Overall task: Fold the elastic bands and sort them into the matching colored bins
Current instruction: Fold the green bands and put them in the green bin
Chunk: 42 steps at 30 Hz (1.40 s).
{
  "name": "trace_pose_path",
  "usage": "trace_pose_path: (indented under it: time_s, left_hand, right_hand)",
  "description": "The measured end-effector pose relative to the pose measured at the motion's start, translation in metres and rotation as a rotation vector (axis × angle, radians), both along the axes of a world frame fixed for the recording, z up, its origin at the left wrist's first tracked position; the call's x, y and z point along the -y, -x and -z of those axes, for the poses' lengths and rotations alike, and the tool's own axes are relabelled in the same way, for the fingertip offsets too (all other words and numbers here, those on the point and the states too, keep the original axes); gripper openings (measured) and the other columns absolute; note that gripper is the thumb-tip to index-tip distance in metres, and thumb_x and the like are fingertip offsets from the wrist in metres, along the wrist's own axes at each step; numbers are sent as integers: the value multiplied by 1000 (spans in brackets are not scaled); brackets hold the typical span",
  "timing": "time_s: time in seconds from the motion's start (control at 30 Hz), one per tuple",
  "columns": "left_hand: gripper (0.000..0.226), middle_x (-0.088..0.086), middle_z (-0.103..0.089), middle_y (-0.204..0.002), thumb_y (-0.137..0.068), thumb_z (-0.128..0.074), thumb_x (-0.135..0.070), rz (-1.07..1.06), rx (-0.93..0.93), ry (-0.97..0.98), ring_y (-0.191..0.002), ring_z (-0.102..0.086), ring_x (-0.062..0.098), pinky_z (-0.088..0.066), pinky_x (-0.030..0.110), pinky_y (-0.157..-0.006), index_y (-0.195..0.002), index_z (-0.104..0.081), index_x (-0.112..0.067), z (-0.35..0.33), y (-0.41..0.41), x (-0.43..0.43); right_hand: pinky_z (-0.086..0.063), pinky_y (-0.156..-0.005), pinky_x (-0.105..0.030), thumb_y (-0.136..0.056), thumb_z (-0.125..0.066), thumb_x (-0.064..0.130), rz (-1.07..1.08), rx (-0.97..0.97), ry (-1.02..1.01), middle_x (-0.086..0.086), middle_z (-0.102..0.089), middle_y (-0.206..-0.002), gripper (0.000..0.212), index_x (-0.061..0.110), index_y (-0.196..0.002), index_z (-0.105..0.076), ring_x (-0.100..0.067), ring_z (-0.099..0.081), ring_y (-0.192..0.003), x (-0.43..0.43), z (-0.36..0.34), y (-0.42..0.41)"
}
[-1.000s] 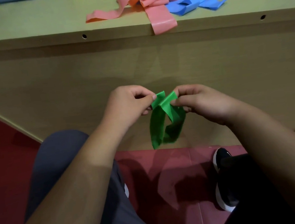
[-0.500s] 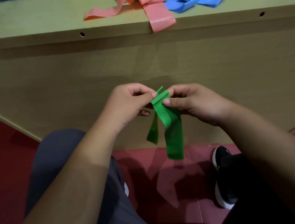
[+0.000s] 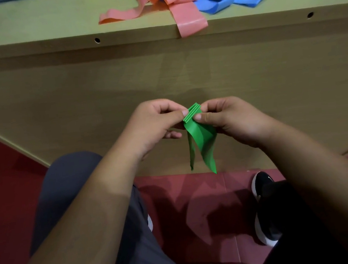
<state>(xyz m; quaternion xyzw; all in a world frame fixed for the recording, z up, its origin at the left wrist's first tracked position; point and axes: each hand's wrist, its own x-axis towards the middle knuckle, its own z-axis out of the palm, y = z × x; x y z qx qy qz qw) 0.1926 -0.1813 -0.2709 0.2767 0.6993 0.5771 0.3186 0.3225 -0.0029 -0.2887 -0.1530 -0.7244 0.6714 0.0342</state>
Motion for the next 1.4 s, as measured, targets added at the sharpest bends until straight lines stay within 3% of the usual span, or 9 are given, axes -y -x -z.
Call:
trace_pose_path:
  time_s: [0.1,0.23,0.43,0.87,0.93,1.03,1.2,1.3,1.4]
  left_hand:
    - [5,6,-80,-95,-98,-74,-11,-2,9,-5,-87,-77,17,-65,40,-77,-95,-78,-10,0,1,1]
    - [6,7,-80,-98,-98,-74,-12,20,6,-2,-91,-77,19,-66,43,-81,-96,-78,-10,1,2,2]
    - [6,9,-80,-97,-99,-73,-11,26,14,-15,-88,-76,18,-65,39,-78,-97,-78,-7,1,2,2]
    - [10,18,-80,-101,-99,-72,-11,28,26,-25,-89,-76,21,-65,32,-73,-103,-79,-4,0,4,-1]
    - [11,18,-80,-101,-100,-71,-11,42,22,-20,-91,-77,23,-65,32,-75,-104,-78,-4,0,4,-2]
    - [9,19,-79,-102,-100,-71,-11,52,28,-19,-93,-77,27,-65,34,-77,-101,-78,-6,1,4,-3]
    - [15,15,-80,-100,-100,-66,-12,74,-10,-12,-93,-76,25,-63,41,-84,-99,-81,-14,4,7,-4]
    - [28,11,-81,-101,-87,-60,-8,103,-21,-12,-97,-75,22,-59,38,-84,-103,-81,-16,4,8,-5]
    - [35,2,-76,-103,-83,-64,-1,185,-140,-40,-97,-69,14,-56,32,-84,-111,-77,-18,6,8,-2]
  right_hand:
    - [-52,-74,-20,-103,-67,12,8,-3,10,-4,-76,-89,9,10,-99,-76,-11,-67,-80,0,0,0]
    - [-53,-81,-28,-103,-66,13,6,4,32,-10,-75,-95,11,7,-103,-75,-19,-66,-86,1,0,0]
    - [-52,-78,-26,-104,-65,13,9,18,56,-10,-74,-93,11,9,-100,-74,-18,-65,-84,1,-1,0]
    - [-53,-87,-35,-104,-66,15,59,30,67,-21,-76,-104,25,-8,-115,-71,-26,-68,-92,-1,2,1]
    - [-52,-88,-39,-104,-67,15,90,36,61,-27,-76,-105,23,-6,-110,-72,-28,-67,-91,1,1,2]
    - [-50,-87,-42,-102,-70,14,140,48,61,-18,-76,-94,10,5,-100,-73,-27,-65,-88,3,0,2]
    - [-48,-86,-46,-100,-72,10,168,23,115,-19,-71,-99,30,15,-129,-66,-29,-64,-92,4,1,2]
    - [-56,-86,-40,-102,-67,7,130,-4,102,-19,-76,-109,22,12,-123,-73,-25,-70,-94,3,-1,1]
    - [-58,-77,-32,-101,-67,5,146,-38,97,-11,-76,-100,13,7,-113,-72,-20,-70,-86,2,-1,1]
